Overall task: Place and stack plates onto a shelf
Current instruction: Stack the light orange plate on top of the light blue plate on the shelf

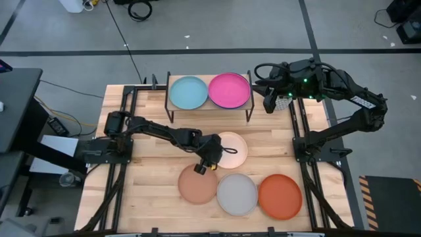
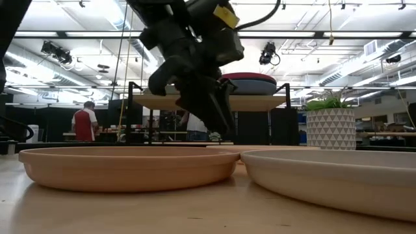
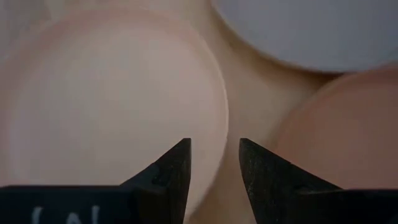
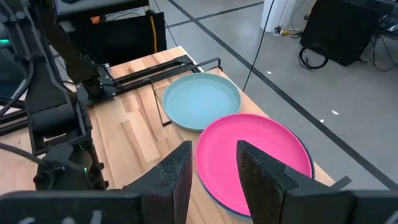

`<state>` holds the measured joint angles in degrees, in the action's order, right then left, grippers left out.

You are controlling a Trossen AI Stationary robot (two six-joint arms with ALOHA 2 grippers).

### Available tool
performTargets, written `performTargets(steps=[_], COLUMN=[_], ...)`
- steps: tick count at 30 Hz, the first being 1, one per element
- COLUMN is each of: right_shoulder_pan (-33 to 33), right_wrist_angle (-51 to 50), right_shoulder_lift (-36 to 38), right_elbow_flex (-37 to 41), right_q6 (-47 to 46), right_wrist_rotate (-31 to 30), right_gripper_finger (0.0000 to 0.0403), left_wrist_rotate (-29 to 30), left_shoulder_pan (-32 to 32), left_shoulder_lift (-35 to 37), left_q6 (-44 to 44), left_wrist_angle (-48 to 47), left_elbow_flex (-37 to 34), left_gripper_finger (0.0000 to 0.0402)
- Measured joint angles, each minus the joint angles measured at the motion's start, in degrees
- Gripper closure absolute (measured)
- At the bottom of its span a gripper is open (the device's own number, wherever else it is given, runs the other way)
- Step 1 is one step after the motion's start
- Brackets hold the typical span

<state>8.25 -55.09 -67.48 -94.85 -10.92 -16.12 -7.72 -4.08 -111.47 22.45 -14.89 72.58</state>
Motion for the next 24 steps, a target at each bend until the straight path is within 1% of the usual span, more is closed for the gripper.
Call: performTargets(steps=[6, 9, 12, 13, 15, 18, 19, 24], right_shoulder_pan=[-0.02, -0.02, -0.02, -0.02, -0.02, -0.02, -0.02, -0.02], right_wrist_angle=[0.11, 0.22, 0.22, 0.22, 0.22, 0.22, 0.21, 0.21], right_shoulder_lift=[0.00, 0.00, -0.02, 0.00, 0.00, 0.00, 0.00, 0.00], right_elbow_flex=[0.00, 0.00, 0.00, 0.00, 0.00, 0.00, 0.00, 0.00], right_q6=[-0.06, -0.06, -0.06, -0.06, -0.06, -0.06, -0.05, -0.06], right_wrist_rotate=[0.40, 0.41, 0.59, 0.60, 0.76, 0.78, 0.79, 0.81], right_gripper_finger=[0.0271, 0.0271, 0.0271, 0.0271, 0.0271, 0.0271, 0.0271, 0.0271], left_wrist_rotate=[0.15, 1.93, 2.66, 2.62, 2.60, 2.31, 2.67, 2.84], left_shoulder_pan=[-0.05, 0.00, 0.09, 0.11, 0.10, 0.11, 0.05, 0.18], left_shoulder_lift=[-1.91, -2.29, -2.91, -2.92, -2.92, -2.92, -2.91, -0.47], left_q6=[2.24, 2.76, 2.97, 3.01, 3.84, 6.33, 6.41, 7.13], left_wrist_angle=[-1.82, -3.07, -2.01, -2.93, -3.58, -5.58, -6.16, -8.96], left_elbow_flex=[0.28, 0.26, 0.41, 0.33, 0.28, 0.35, 0.39, 0.23], left_gripper_finger=[0.0260, 0.0260, 0.0264, 0.0271, 0.0298, 0.0365, 0.0381, 0.0389])
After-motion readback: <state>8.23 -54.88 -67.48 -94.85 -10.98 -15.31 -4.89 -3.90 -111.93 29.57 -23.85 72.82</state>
